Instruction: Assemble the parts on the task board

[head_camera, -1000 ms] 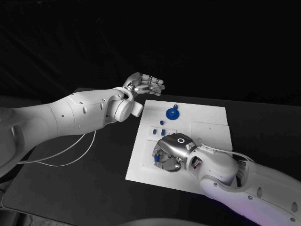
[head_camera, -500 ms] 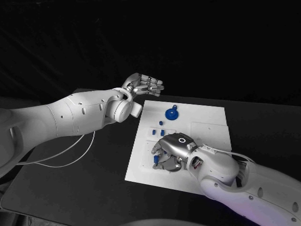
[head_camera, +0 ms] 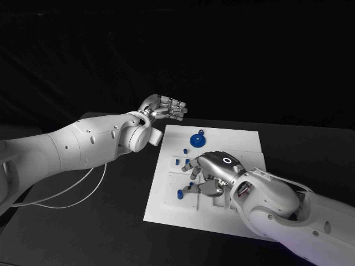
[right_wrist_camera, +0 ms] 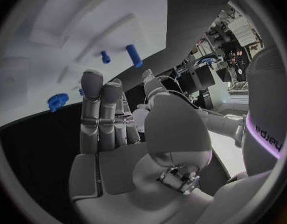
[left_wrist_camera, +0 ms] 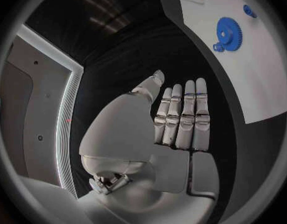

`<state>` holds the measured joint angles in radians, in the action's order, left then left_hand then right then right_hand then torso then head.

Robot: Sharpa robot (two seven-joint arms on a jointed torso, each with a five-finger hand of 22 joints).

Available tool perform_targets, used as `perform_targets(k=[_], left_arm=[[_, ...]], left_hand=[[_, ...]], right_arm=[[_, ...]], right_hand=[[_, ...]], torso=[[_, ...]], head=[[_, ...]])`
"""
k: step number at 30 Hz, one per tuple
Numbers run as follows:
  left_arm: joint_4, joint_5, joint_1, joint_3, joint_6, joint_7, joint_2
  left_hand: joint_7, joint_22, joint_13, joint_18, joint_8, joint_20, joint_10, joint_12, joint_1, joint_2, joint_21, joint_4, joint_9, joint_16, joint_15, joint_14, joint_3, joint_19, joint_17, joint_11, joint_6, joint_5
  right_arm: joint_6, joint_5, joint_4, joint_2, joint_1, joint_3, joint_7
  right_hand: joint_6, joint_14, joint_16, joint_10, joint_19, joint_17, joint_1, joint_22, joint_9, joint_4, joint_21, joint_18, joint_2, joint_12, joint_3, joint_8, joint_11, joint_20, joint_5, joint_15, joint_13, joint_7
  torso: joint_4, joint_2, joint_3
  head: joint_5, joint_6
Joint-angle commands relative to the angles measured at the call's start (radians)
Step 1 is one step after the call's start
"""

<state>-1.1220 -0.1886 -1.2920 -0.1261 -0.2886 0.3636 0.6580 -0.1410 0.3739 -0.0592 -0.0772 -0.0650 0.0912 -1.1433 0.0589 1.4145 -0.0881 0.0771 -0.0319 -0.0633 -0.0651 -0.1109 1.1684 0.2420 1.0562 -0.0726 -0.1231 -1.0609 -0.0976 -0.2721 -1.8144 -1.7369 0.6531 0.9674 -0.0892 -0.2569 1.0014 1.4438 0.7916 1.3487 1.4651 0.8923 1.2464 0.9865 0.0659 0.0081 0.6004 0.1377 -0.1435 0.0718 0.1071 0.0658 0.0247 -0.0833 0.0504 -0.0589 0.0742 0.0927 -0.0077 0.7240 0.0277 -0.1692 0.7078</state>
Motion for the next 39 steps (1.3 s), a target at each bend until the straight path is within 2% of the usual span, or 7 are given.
perform_targets(k=[1, 9, 13, 15, 23, 30, 39], left_arm=[[0.002, 0.001, 0.003, 0.000, 0.017, 0.010, 0.002], [0.010, 0.002, 0.012, 0.000, 0.020, 0.011, 0.009], [0.010, 0.002, 0.019, 0.000, 0.024, 0.013, 0.015], [0.010, 0.002, 0.023, 0.000, 0.025, 0.013, 0.017], [0.010, 0.002, 0.032, 0.000, 0.022, 0.020, 0.023], [0.011, 0.003, 0.033, 0.000, 0.021, 0.023, 0.025], [0.009, 0.002, 0.033, 0.000, 0.022, 0.024, 0.026]], left_hand=[[0.004, -0.001, 0.000, -0.002, 0.002, 0.002, -0.002, -0.001, 0.000, 0.010, -0.003, 0.004, 0.000, 0.004, 0.000, -0.002, 0.000, 0.001, 0.000, 0.004, 0.005, 0.004], [0.004, -0.001, 0.001, 0.000, 0.002, -0.001, -0.007, -0.001, -0.003, 0.010, -0.001, 0.006, 0.000, 0.003, 0.003, 0.009, 0.000, 0.004, -0.002, 0.005, 0.004, 0.004], [0.004, 0.001, 0.001, 0.001, 0.002, -0.004, -0.012, -0.001, -0.007, 0.009, 0.001, 0.009, 0.000, 0.003, 0.007, 0.022, -0.001, 0.009, -0.005, 0.007, 0.006, 0.005], [0.004, 0.001, 0.001, 0.003, 0.002, -0.006, -0.015, -0.001, -0.011, 0.006, 0.002, 0.012, 0.000, 0.003, 0.009, 0.028, -0.003, 0.011, -0.008, 0.008, 0.007, 0.005], [0.004, -0.001, 0.000, 0.006, 0.003, -0.006, -0.015, -0.001, -0.019, 0.004, 0.001, 0.018, 0.000, 0.004, 0.008, 0.027, -0.008, 0.012, -0.009, 0.007, 0.009, 0.004], [0.004, -0.005, 0.000, 0.006, 0.003, -0.005, -0.013, -0.001, -0.021, 0.004, -0.002, 0.021, 0.000, 0.003, 0.007, 0.024, -0.011, 0.012, -0.009, 0.007, 0.010, 0.004], [0.006, -0.013, 0.000, 0.005, 0.002, -0.005, -0.011, -0.001, -0.015, 0.005, -0.004, 0.021, 0.000, 0.003, 0.007, 0.022, -0.012, 0.015, -0.010, 0.006, 0.007, -0.005]], right_arm=[[-0.071, 0.156, -0.009, 0.038, 0.001, -0.027, 0.050], [-0.012, 0.444, 0.004, 0.161, 0.003, -0.095, 0.095], [0.028, 0.543, 0.010, 0.215, 0.004, -0.111, 0.075], [0.064, 0.573, 0.010, 0.239, 0.006, -0.119, 0.043], [0.207, 0.616, 0.007, 0.310, 0.010, -0.133, -0.127], [0.315, 0.630, 0.003, 0.333, 0.011, -0.131, -0.220], [0.383, 0.611, 0.000, 0.339, 0.011, -0.089, -0.262]], right_hand=[[0.039, 0.006, -0.003, 0.036, 0.047, 0.002, 0.008, 0.001, 0.003, -0.006, 0.007, 0.009, 0.020, 0.014, 0.019, 0.008, 0.000, 0.000, 0.000, -0.001, 0.006, 0.014], [0.127, 0.007, -0.007, 0.111, 0.045, 0.004, -0.010, -0.001, 0.015, -0.057, 0.025, -0.009, 0.059, 0.123, 0.058, -0.001, -0.041, -0.024, 0.088, -0.028, 0.135, -0.010], [0.157, 0.010, -0.010, -0.020, 0.046, 0.007, -0.040, 0.000, 0.072, -0.063, 0.036, -0.026, 0.070, 0.435, 0.072, -0.004, -0.055, -0.038, 0.092, -0.039, 0.496, -0.028], [0.157, 0.013, -0.001, -0.058, 0.048, 0.013, -0.058, 0.015, 0.138, -0.049, 0.065, -0.027, 0.062, 0.576, 0.066, 0.000, -0.062, -0.038, 0.143, -0.039, 0.662, -0.032], [0.153, 0.010, 0.043, -0.047, 0.050, 0.041, -0.095, 0.064, 0.694, 0.010, 0.150, -0.036, 0.028, 0.725, 0.102, 0.036, -0.085, -0.053, 0.181, -0.058, 0.916, -0.083], [0.165, 0.014, 0.137, -0.001, 0.055, 0.111, -0.136, 0.122, 0.851, 0.070, 0.234, -0.041, 0.014, 0.872, 0.141, 0.000, -0.091, -0.056, 0.170, -0.059, 1.073, -0.089], [0.142, 0.012, 0.200, 0.024, 0.055, 0.164, -0.158, 0.180, 0.971, 0.123, 0.295, -0.041, 0.003, 0.964, 0.050, 0.000, -0.088, -0.054, 0.256, -0.058, 1.189, -0.087]], torso=[[-0.0024, -0.004, 0.0005], [-0.0100, -0.015, 0.0006], [-0.0147, -0.021, 0.0017], [-0.0169, -0.023, 0.0018], [-0.0232, -0.030, -0.0020], [-0.0214, -0.031, -0.0030], [-0.0228, -0.031, -0.0073]], head=[[0.016, -0.010], [0.047, -0.022], [0.055, -0.019], [0.063, -0.020], [0.083, -0.009], [0.094, -0.003], [0.099, 0.007]])
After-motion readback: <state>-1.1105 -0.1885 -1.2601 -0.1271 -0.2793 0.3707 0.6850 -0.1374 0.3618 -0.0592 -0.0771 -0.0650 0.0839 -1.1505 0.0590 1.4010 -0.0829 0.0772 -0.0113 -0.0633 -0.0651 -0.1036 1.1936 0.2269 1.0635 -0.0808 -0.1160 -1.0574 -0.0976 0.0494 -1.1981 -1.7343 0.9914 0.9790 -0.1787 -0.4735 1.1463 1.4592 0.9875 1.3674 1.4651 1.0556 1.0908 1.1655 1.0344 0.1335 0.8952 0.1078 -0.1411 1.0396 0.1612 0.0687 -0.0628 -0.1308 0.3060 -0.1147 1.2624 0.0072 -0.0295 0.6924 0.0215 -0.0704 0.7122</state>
